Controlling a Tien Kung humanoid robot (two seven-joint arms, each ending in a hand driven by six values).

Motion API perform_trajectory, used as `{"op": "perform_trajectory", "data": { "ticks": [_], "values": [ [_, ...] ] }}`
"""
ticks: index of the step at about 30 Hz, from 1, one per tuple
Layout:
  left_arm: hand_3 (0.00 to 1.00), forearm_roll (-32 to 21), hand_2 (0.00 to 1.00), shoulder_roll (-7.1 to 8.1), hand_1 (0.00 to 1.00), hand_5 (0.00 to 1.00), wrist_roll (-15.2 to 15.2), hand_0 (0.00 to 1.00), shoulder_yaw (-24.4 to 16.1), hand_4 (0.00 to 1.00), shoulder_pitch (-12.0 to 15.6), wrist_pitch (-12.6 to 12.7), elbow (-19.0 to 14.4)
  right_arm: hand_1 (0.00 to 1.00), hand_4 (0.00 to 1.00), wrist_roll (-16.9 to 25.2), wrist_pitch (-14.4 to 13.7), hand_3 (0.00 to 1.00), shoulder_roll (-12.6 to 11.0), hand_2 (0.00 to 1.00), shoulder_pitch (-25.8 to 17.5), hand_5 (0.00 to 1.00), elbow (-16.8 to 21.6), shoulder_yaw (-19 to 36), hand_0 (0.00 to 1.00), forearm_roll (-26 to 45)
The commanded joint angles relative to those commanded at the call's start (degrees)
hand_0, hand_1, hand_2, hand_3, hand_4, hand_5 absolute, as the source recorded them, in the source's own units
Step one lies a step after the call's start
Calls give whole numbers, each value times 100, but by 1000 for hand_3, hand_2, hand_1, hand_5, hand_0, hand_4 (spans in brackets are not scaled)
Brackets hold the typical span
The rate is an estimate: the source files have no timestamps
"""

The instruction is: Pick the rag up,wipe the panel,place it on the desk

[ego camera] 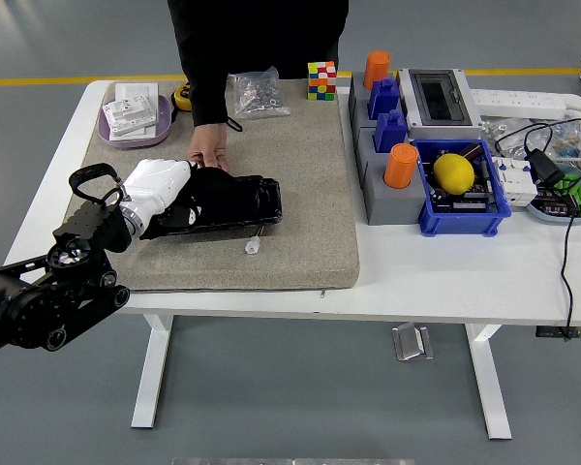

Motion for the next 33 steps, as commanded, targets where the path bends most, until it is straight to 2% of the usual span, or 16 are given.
{"op": "perform_trajectory", "data": {
  "ticks": [22, 27, 33],
  "values": [
    [382, -127, 472, -311, 174, 2, 66, 235, 455, 363, -296, -60, -158, 600, 998, -1, 1, 585, -2, 676, 25, 429, 2, -22, 725, -19],
    [385, -125, 473, -403, 175, 2, 83, 235, 477, 363, -367, -72, -174, 600, 998, -3, 3, 585, -5, 675, 31, 429, 1, -47, 724, -14],
    [386, -127, 474, -438, 175, 2, 96, 233, 501, 366, -399, -81, -205, 600, 998, -1, 1, 584, 3, 675, 32, 431, -1, -56, 723, -12]
  ]
}}
